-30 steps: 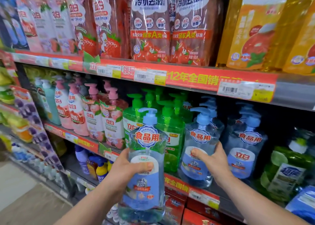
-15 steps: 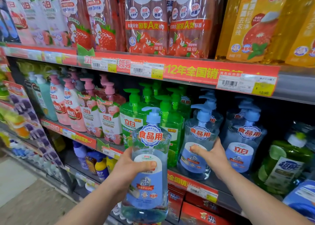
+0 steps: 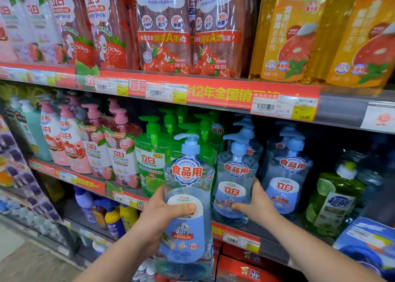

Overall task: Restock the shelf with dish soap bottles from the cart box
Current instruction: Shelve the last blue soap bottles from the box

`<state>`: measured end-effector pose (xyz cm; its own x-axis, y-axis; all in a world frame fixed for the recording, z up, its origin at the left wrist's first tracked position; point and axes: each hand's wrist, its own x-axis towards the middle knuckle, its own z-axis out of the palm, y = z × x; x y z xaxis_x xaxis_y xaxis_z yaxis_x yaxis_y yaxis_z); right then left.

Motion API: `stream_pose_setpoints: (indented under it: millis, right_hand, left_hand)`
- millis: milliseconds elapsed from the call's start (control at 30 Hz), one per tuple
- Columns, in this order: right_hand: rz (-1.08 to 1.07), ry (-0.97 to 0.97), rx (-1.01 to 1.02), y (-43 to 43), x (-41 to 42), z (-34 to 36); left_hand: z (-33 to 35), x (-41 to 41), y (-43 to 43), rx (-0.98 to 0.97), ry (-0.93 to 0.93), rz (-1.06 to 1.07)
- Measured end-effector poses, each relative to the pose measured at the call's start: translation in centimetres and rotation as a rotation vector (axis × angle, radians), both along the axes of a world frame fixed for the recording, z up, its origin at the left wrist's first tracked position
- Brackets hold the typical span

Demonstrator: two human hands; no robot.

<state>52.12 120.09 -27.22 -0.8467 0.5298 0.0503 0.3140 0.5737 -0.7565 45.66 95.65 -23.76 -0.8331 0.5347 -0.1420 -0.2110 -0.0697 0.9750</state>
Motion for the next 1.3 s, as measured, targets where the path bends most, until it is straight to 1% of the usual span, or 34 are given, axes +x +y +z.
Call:
stream_pose_setpoints:
  millis: [133, 267, 367, 400, 467, 533, 633, 733, 800, 833, 900, 967, 1000, 1033, 1100, 1167, 1233, 1300]
  right_hand:
    - [-0.017, 0.0, -0.076, 0.0, 0.5, 1.0]
    - [-0.087, 0.158, -0.177, 0.5, 2.9, 4.1]
    - [0.023, 0.209, -0.406, 0.6, 5.7, 6.7]
    - [0.077, 0.195, -0.435, 0.5, 6.6, 7.2]
    - [0.124, 0.166, -0.4, 0.5, 7.9, 7.6]
    - [0.041, 0.211, -0.351, 1.2, 8.9, 7.9]
    - [-0.071, 0.31, -0.322, 3.1, 10.4, 8.5]
    - [-0.093, 0.355, -0.257, 4.6, 11.5, 8.6]
    - [-0.107, 0.388, -0.228, 5.0, 11.7, 8.3]
    - [-0.129, 0.412, -0.223, 5.3, 11.7, 8.1]
    - [-0.172, 0.447, -0.234, 5.9, 11.5, 7.5]
    - [-0.176, 0.444, -0.237, 6.3, 11.2, 7.0]
    - [-0.172, 0.435, -0.243, 6.4, 10.9, 6.5]
    - [-0.168, 0.433, -0.256, 6.5, 10.7, 6.1]
    - [-0.16, 0.431, -0.277, 6.6, 10.1, 5.3]
    - [-0.141, 0.424, -0.287, 6.7, 9.5, 4.6]
    - [-0.122, 0.412, -0.284, 6.9, 9.0, 4.2]
    - [-0.102, 0.366, -0.25, 7.1, 8.6, 4.2]
  left_hand:
    - [0.2, 1.0, 1.5, 0.036, -0.007, -0.053]
    - [0.5, 2.1, 4.4, 0.051, 0.026, -0.12]
    - [0.7, 3.1, 7.2, 0.063, 0.041, -0.193]
    - [0.8, 3.6, 8.2, 0.066, 0.052, -0.221]
    - [0.9, 4.5, 10.3, 0.072, 0.075, -0.27]
    - [1.0, 5.4, 12.4, 0.056, 0.106, -0.302]
    - [1.5, 6.5, 14.9, -0.042, 0.207, -0.336]
    - [2.5, 6.6, 16.6, -0.137, 0.384, -0.389]
    - [2.9, 6.5, 16.9, -0.165, 0.561, -0.403]
    - [3.0, 6.3, 16.8, -0.197, 0.679, -0.362]
    - [3.4, 5.7, 15.8, -0.243, 0.971, -0.184]
    - [3.9, 4.4, 14.7, -0.297, 1.316, 0.007]
    - [4.0, 3.7, 14.3, -0.372, 1.465, 0.099]
    - [4.1, 3.0, 14.1, -0.469, 1.572, 0.166]
    - [4.3, 1.9, 13.9, -0.665, 1.681, 0.19]
    - [4.1, 1.5, 13.9, -0.791, 1.728, 0.152]
    - [3.5, 1.3, 13.9, -0.854, 1.775, 0.122]
    - [3.0, 1.0, 13.8, -0.868, 1.813, 0.1]
